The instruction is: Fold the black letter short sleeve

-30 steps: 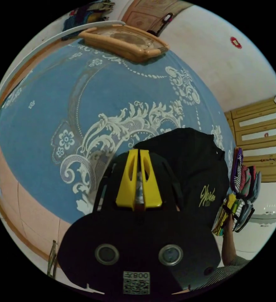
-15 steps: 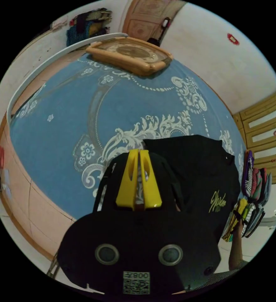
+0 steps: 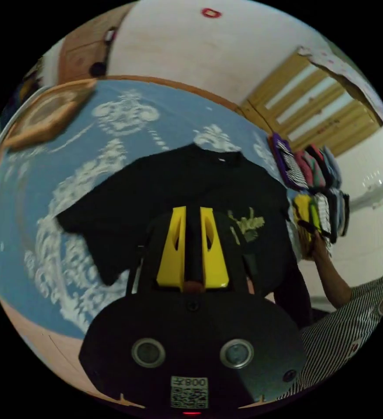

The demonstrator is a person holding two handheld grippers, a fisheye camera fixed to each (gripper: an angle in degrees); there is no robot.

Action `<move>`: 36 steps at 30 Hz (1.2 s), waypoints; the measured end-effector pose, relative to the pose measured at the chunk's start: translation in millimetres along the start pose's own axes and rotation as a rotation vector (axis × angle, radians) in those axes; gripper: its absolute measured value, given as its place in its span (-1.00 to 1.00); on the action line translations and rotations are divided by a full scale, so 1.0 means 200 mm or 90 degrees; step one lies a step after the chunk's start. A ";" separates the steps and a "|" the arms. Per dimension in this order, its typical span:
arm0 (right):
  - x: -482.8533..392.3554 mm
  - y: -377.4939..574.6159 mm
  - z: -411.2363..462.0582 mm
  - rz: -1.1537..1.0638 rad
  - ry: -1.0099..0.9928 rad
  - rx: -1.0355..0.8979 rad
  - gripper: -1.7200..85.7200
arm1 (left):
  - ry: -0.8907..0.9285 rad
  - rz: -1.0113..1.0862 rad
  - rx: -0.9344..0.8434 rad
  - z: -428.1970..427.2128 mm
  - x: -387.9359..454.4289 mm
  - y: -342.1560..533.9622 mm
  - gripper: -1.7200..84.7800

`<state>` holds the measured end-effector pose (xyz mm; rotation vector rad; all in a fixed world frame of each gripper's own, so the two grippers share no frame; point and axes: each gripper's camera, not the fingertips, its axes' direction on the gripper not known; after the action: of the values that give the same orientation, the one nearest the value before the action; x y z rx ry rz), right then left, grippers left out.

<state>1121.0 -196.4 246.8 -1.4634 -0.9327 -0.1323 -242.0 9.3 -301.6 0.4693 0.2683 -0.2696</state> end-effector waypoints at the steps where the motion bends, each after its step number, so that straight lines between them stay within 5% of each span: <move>1: 0.02 0.00 0.00 0.006 -0.013 0.005 -0.84 | 0.031 0.048 -0.015 0.12 0.17 -0.10 -0.81; 10: 0.21 0.06 0.11 0.067 -0.080 0.019 -0.79 | 0.161 0.290 -0.141 1.02 1.42 -0.68 -0.77; 19: 0.28 0.10 0.17 0.067 -0.109 0.044 -0.78 | 0.069 0.364 -0.194 1.65 2.17 -0.95 -0.73; 27: 0.28 0.10 0.22 0.062 -0.109 0.054 -0.80 | -0.070 0.421 -0.182 1.92 2.43 -1.07 -0.85; 36: 0.24 0.09 0.25 0.046 -0.135 0.063 -0.94 | 0.067 0.326 -0.151 1.96 2.33 -1.25 -0.93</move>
<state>1139.5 -127.4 253.3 -1.4366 -1.0410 0.1234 188.0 -482.5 -213.8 0.3035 0.2696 0.2859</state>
